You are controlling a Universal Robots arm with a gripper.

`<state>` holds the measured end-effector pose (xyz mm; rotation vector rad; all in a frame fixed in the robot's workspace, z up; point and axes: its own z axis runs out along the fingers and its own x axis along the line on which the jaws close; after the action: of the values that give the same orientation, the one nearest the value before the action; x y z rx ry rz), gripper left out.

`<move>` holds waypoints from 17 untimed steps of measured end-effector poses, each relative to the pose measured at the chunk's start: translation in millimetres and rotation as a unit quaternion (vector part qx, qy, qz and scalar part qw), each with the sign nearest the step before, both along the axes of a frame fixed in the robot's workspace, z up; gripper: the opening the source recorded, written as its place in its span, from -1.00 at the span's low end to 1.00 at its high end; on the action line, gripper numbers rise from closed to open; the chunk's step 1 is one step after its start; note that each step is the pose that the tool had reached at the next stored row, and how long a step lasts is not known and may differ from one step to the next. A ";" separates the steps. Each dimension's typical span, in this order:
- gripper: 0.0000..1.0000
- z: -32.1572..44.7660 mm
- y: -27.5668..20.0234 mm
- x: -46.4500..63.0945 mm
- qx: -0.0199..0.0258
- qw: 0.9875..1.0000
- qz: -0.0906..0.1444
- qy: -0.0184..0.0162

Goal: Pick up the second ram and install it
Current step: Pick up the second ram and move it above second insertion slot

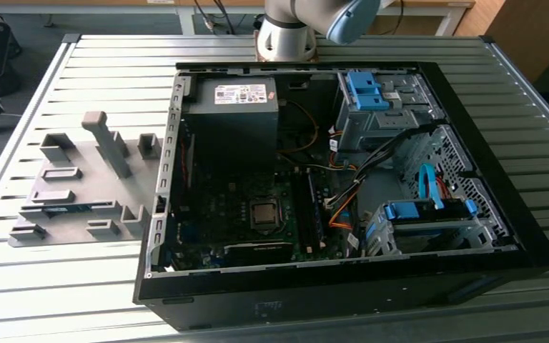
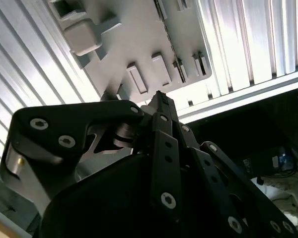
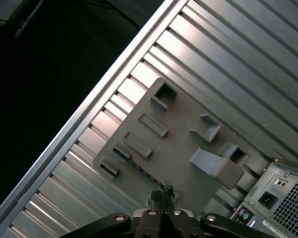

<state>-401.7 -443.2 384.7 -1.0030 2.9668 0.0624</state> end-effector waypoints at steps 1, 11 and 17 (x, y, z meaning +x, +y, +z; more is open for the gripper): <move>-0.79 0.0 0.0 0.0 0.000 1.000 0.008 0.000; -0.79 -0.8 0.0 0.0 0.000 0.996 0.090 0.000; -0.79 -1.0 0.0 0.0 0.000 0.992 0.129 0.000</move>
<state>-401.7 -443.2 383.7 -1.3802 2.8171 0.0637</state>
